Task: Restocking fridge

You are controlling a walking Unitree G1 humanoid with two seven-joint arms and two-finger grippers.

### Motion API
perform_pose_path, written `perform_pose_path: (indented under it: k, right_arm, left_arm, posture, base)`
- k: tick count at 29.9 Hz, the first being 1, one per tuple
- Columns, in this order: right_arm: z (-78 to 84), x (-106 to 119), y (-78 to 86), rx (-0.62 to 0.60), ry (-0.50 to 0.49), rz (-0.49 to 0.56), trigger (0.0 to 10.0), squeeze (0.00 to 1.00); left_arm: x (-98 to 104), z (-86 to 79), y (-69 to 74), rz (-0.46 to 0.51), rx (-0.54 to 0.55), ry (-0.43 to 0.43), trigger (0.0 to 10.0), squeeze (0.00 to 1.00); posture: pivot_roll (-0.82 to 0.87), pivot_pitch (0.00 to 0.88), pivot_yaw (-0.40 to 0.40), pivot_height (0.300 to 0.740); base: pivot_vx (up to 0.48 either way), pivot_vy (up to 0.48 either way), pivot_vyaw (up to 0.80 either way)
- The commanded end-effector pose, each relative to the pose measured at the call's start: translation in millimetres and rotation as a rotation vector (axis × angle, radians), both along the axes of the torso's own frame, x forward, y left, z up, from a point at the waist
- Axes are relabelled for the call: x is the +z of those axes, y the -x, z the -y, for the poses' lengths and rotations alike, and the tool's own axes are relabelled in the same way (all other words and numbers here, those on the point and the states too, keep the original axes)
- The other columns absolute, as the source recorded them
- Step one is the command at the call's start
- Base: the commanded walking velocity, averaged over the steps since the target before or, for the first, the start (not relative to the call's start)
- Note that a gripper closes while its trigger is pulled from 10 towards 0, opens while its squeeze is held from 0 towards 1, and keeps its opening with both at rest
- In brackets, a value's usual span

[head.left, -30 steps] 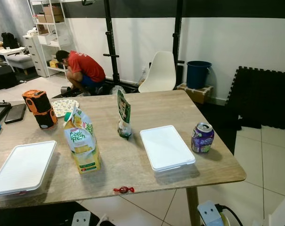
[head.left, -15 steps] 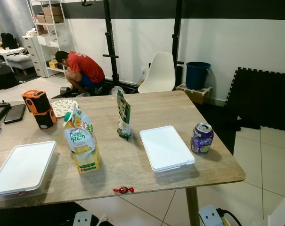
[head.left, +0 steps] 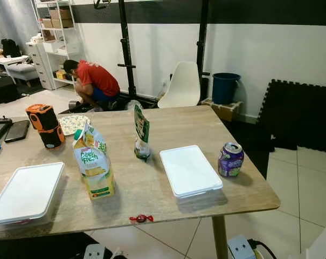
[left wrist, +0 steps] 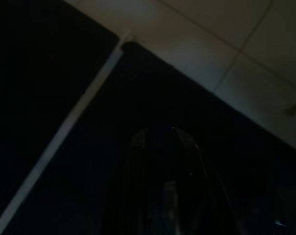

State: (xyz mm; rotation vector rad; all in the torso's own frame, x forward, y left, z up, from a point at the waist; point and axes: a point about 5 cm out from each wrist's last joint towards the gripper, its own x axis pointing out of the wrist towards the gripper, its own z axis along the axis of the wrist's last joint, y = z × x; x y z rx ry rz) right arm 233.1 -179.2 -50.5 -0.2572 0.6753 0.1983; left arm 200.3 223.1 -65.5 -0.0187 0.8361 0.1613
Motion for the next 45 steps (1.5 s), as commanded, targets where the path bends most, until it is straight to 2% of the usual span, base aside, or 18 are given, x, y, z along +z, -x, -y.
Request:
perform_pose_path:
  k: [1, 5, 10, 31, 45]
  right_arm:
    - [1.3, -3.6, 5.1, -0.018, -0.004, -0.019, 10.0, 0.00]
    - [1.8, -4.0, 5.9, -0.014, 0.000, -0.021, 10.0, 0.00]
    - [-0.6, -3.4, 4.7, -0.004, -0.001, -0.016, 10.0, 0.00]
    - [-2.0, -6.9, 10.5, 0.004, 0.011, -0.024, 10.0, 0.00]
    - [-4.7, -6.1, 9.1, 0.010, 0.011, -0.014, 10.0, 0.00]
  left_arm:
    - [-3.1, -5.0, 7.0, -0.025, 0.005, -0.011, 10.0, 0.00]
    - [-3.1, -0.2, 5.9, -0.007, 0.001, 0.009, 10.0, 0.00]
    - [-0.9, 0.0, 3.5, 0.018, -0.006, -0.010, 10.0, 0.00]
    - [-4.9, -1.6, 11.4, -0.011, -0.027, -0.055, 10.0, 0.00]
    - [-6.1, 2.9, 12.4, -0.005, -0.018, -0.041, 10.0, 0.00]
  posture:
    - [0.03, 0.000, 0.012, 0.740]
    - [0.03, 0.000, 0.008, 0.740]
    - [0.03, 0.000, 0.005, 0.740]
    - [0.04, 0.000, -0.002, 0.740]
    - [0.04, 0.000, -0.004, 0.740]
  base:
    - [0.000, 0.000, 0.00]
    - [0.000, 0.000, 0.00]
    - [0.000, 0.000, 0.00]
    - [0.000, 0.000, 0.00]
    - [0.000, 0.000, 0.00]
